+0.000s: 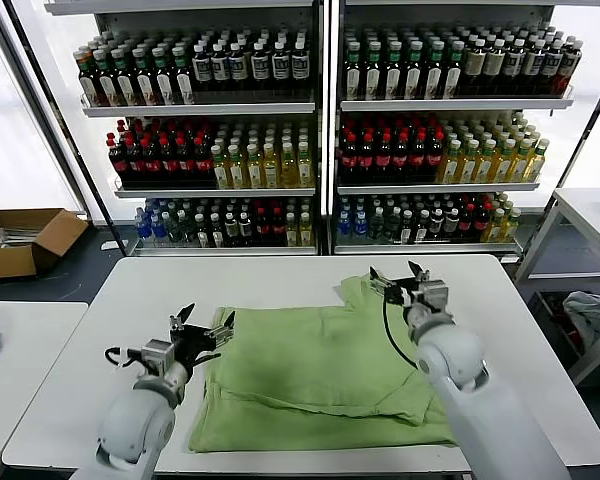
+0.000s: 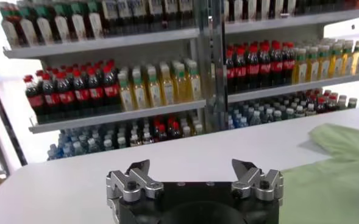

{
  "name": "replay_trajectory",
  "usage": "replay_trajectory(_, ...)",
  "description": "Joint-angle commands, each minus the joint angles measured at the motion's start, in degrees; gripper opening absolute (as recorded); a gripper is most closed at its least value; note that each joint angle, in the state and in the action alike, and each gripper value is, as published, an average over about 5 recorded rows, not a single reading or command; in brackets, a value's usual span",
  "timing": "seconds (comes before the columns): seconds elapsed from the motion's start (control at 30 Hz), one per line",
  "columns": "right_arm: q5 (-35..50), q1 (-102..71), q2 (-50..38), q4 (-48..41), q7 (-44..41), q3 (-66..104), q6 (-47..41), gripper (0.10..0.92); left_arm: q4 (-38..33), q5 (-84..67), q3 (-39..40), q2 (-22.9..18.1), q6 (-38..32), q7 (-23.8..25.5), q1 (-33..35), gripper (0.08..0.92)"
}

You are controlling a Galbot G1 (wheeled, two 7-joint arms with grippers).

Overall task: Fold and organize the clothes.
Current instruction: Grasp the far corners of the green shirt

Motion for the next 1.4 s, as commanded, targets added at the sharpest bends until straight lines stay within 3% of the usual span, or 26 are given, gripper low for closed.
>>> replay_trajectory(0.03,-0.1,16.7,6.6,-24.4,-2.2,-6.3,-0.3,0.823,19.4,-2.6,4.7,1.6,1.4,1.2,-15.3,0.823)
replay_trajectory(0.2,-0.9,16.9,9.9,-29.4,-1.4,-3.4,-0.4,0.823,22.0,-1.8,5.5,-0.2,1.5,0.9,-16.5,0.823)
replay_trajectory(0.47,-0.9,15.6,9.5,-29.9,-1.6,-2.1,-0.4,0.823,21.5,-1.4,5.6,-0.6,1.5,0.8,-15.5,0.823)
replay_trajectory(1.4,-1.0,8.1,9.3,-24.6,1.5,-0.4,-0.5,0.823,22.9,-1.8,4.0,-2.3,1.4,1.3,-13.6,0.823)
